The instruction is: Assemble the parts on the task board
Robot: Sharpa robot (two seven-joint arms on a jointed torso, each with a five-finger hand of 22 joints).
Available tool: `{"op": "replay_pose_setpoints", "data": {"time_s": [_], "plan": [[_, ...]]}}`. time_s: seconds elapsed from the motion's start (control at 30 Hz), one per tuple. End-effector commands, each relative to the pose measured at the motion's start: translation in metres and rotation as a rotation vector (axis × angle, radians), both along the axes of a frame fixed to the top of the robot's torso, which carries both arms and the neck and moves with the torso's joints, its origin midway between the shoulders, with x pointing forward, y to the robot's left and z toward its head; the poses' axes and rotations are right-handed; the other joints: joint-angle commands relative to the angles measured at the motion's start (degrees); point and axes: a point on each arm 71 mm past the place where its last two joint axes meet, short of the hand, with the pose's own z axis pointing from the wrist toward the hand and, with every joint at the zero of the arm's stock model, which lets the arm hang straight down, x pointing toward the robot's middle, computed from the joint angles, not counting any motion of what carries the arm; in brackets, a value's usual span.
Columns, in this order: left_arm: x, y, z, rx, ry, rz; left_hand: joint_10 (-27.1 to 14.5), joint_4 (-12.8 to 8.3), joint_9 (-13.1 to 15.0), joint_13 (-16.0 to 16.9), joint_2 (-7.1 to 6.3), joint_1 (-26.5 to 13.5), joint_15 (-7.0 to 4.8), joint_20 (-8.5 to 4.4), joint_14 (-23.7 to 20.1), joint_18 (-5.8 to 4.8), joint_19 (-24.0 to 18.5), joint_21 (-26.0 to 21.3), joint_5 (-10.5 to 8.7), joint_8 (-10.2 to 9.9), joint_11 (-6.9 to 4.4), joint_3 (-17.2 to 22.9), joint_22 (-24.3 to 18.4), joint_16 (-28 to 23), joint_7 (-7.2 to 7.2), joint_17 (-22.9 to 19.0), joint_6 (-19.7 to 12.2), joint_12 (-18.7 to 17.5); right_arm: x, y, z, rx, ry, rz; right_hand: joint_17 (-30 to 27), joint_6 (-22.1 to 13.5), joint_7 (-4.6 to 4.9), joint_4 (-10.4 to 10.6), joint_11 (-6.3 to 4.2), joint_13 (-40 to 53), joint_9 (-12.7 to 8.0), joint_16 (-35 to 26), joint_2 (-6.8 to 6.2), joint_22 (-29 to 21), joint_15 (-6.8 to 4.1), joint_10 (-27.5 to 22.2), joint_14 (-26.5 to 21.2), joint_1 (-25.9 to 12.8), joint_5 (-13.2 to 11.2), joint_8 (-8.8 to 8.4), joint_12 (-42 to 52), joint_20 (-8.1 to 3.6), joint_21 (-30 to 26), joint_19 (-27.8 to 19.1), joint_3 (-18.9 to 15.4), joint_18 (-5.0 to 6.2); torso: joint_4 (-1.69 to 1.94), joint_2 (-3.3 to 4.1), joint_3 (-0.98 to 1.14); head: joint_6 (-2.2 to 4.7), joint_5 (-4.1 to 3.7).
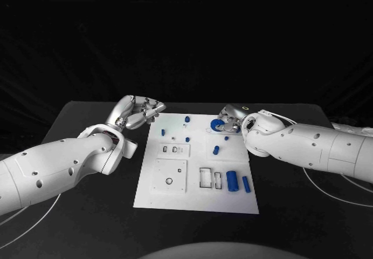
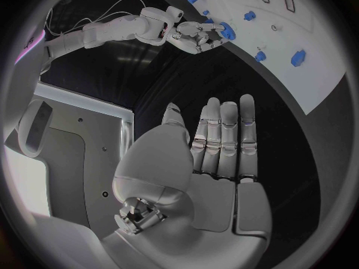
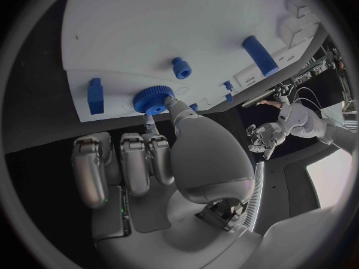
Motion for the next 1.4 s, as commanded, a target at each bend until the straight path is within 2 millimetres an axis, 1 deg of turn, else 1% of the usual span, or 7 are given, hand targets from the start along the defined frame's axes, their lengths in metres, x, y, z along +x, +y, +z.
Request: {"op": "replay_pose_setpoints", "data": {"time_s": [0.03,0.4,0.57,0.7,0.83,1.3,1.4], "plan": [[0.000,-0.003,0.002,-0.006,-0.005,-0.018,-0.1,0.0,0.1,-0.1,0.37,0.5,-0.11,0.22,0.6,0.93,0.4,-0.4,0.38,0.0,-0.23,-0.4,-0.1,-0.1,0.00,-0.1,-0.1,-0.4,-0.001,-0.001,-0.002,-0.021,0.011,-0.003,15.1,-0.4,0.27,0.0,0.55,15.1,0.0,0.2,-0.08,15.1,0.60,5.9,6.0,-0.5,0.3,-0.24,0.2,0.41,0.3,6.0,0.6,-0.39,0.02,0.02,-0.03,-0.06,-0.10],[-0.001,-0.003,0.002,-0.007,-0.005,-0.020,-0.1,0.0,0.1,-0.1,0.37,0.5,-0.11,0.22,0.6,0.93,0.4,-0.4,0.38,0.1,-0.23,-0.4,-0.1,-0.1,0.00,-0.1,-0.1,-0.4,-0.001,-0.001,-0.002,-0.024,0.016,-0.007,15.1,0.1,0.48,0.0,0.94,15.1,0.1,0.2,-0.06,15.1,0.92,5.9,6.0,-0.8,0.7,0.01,0.2,0.68,0.3,6.0,1.1,-0.39,-0.03,-0.01,-0.01,-0.22,-0.03],[-0.001,-0.003,0.002,-0.007,-0.005,-0.021,-0.1,0.0,0.1,-0.1,0.37,0.5,-0.11,0.22,0.6,0.93,0.4,-0.4,0.38,0.1,-0.23,-0.4,-0.1,-0.1,0.00,-0.1,-0.1,-0.4,-0.001,0.001,-0.002,-0.028,0.018,-0.003,15.1,3.8,0.54,-1.3,1.36,15.1,1.4,0.2,0.78,15.1,1.41,5.9,6.0,1.0,1.8,1.97,0.2,1.19,0.3,6.0,3.4,-0.39,-0.01,0.01,0.00,-0.21,-0.08],[-0.001,-0.003,0.002,-0.007,-0.005,-0.020,-0.1,0.0,0.1,-0.1,0.37,0.5,-0.11,0.22,0.6,0.93,0.4,-0.4,0.38,0.1,-0.23,-0.4,-0.1,-0.1,0.00,-0.1,-0.1,-0.4,-0.001,0.001,-0.002,-0.031,0.014,0.001,15.1,6.5,0.40,-2.5,1.27,15.1,2.5,0.2,1.42,15.1,1.38,5.9,6.0,2.7,3.5,3.50,0.2,1.28,0.3,6.0,5.3,-0.39,0.00,0.00,0.00,-0.24,-0.07],[-0.001,-0.002,0.002,-0.007,-0.005,-0.019,-0.1,0.0,0.1,-0.1,0.37,0.5,-0.11,0.22,0.6,0.93,0.4,-0.4,0.38,0.1,-0.23,-0.4,-0.1,-0.1,0.00,-0.1,-0.1,-0.4,-0.001,0.002,-0.001,-0.022,0.000,0.007,15.1,8.9,0.15,-3.4,1.10,15.1,3.8,0.2,1.78,15.1,1.21,5.9,6.0,3.7,3.7,4.99,0.2,1.22,0.3,6.0,6.4,-0.39,-0.01,0.00,-0.03,-0.34,-0.21],[-0.002,0.000,0.002,-0.006,-0.005,-0.014,-0.1,0.0,0.1,-0.1,0.37,0.5,-0.11,0.22,0.6,0.93,0.4,-0.4,0.38,0.1,-0.23,-0.4,-0.1,-0.1,0.00,-0.1,-0.1,-0.4,-0.002,0.003,0.007,0.140,-0.082,0.003,15.1,8.7,0.33,-3.5,1.16,15.1,4.1,0.2,1.63,15.1,1.23,5.9,6.0,3.6,3.8,4.86,0.2,1.18,0.3,6.0,6.6,-0.39,-0.06,0.04,0.02,-0.38,0.09],[-0.002,0.000,0.002,-0.005,-0.005,-0.014,-0.1,0.0,0.1,-0.1,0.38,0.5,-0.11,0.22,0.6,0.93,0.4,-0.4,0.38,0.1,-0.23,-0.4,-0.1,-0.1,-0.01,-0.1,-0.1,-0.4,-0.004,0.006,0.012,0.179,-0.107,0.019,15.1,8.4,0.43,-3.3,1.24,15.1,4.2,0.2,1.41,15.1,1.30,5.9,6.0,3.2,4.1,4.63,0.2,1.22,0.3,6.0,6.6,-0.39,0.02,0.03,0.02,-0.34,0.05]]}}
